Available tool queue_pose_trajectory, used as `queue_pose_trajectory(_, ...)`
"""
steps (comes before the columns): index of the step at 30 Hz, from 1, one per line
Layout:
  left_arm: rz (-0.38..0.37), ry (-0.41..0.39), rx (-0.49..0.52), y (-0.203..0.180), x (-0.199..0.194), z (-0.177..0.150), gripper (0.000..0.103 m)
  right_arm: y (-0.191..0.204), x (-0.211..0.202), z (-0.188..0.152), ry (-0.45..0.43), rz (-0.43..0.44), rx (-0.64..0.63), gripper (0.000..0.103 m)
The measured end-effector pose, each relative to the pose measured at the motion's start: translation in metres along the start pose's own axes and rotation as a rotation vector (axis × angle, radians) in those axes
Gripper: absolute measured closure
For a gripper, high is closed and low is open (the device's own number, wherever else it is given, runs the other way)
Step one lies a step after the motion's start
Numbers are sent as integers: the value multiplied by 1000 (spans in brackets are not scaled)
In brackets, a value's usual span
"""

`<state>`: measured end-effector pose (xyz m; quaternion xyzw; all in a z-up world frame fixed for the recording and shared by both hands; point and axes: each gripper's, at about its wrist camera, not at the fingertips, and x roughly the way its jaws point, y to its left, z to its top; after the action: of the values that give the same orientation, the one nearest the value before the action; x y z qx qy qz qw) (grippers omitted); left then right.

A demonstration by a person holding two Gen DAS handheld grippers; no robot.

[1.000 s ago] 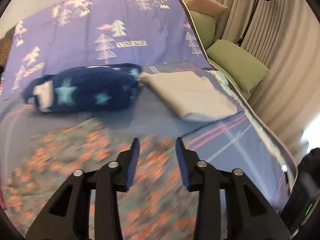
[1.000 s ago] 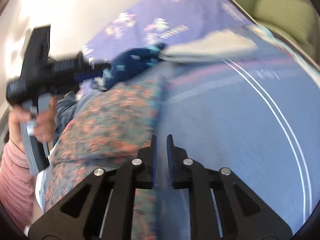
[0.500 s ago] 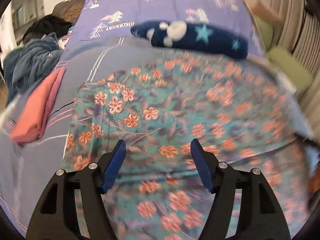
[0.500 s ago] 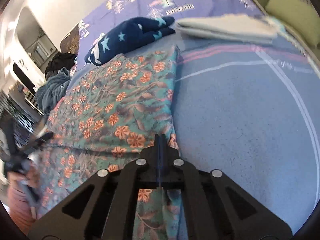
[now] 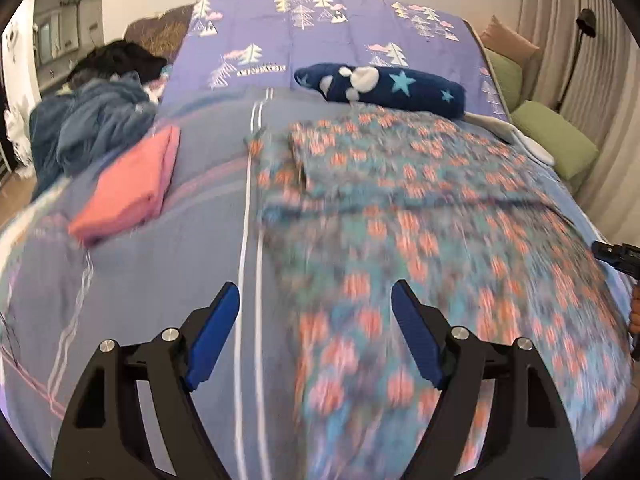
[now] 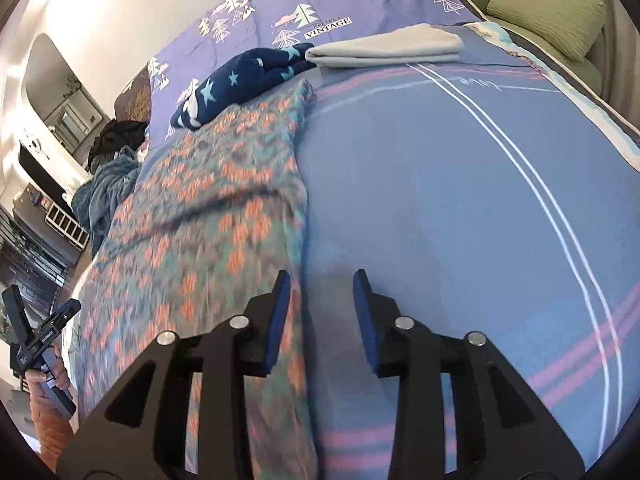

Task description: Fold small clothes

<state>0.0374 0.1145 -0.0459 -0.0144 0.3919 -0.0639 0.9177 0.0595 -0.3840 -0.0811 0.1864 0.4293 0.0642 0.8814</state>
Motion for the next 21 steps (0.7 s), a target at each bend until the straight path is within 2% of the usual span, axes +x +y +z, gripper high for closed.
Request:
queue_pose_trajectory(4, -58, 26, -7, 2, -14, -32, 24, 5, -14, -20, 20, 31, -25, 61)
queue_pose_trajectory(8, -126, 69, -59, 6, -24, -64, 24, 7, -28, -46, 48, 76, -45, 60)
queue_pose_trajectory(14, -181, 42, -94, 6, -47, -94, 25, -11, -60, -85, 61, 168, 14, 59)
queue_pose_trajectory(21, -242, 33, -70, -3, -73, -123, 25, -27, -93, -128, 69, 263, 83, 59)
